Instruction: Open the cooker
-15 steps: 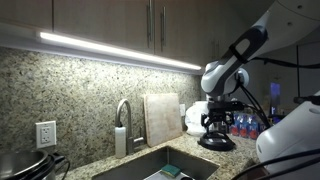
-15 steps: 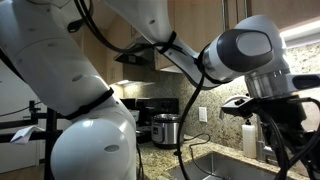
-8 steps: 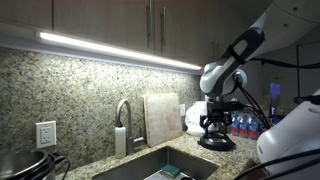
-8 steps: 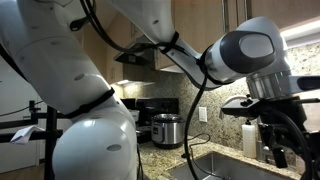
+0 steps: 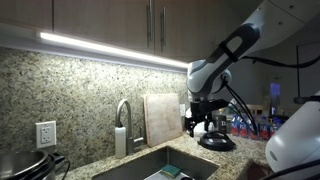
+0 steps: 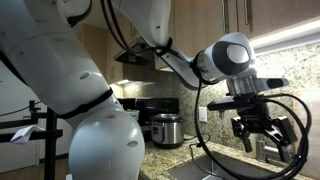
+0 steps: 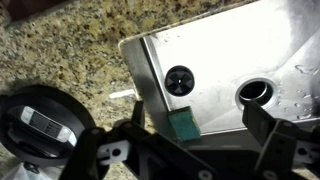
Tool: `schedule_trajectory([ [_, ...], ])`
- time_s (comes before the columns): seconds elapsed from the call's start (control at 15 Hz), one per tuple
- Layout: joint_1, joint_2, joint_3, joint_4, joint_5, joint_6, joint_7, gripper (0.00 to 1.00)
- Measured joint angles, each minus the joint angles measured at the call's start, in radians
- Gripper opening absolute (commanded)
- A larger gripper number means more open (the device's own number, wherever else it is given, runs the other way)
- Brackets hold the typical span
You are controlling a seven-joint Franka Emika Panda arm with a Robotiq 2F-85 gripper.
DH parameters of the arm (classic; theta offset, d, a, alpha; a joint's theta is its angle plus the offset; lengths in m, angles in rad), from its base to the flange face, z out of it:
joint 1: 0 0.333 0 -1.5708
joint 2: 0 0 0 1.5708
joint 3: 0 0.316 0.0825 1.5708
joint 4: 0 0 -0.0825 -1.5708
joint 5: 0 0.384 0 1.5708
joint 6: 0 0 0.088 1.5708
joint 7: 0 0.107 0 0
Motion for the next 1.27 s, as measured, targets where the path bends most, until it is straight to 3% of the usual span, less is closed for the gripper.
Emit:
schedule_trajectory([
  [0.4, 0.192, -0.058, 0.042, -0.015, 0.069, -0.043, -0.133, 1.00],
  [0.73, 0.336, -0.080, 0.036, 0.068, 0.199, -0.209, -0.306, 1.00],
  [0.93, 0.373, -0.079, 0.040, 0.119, 0.245, -0.280, -0.321, 1.00],
  [1.27, 0.376, -0.073, 0.043, 0.123, 0.249, -0.283, -0.321, 1.00],
])
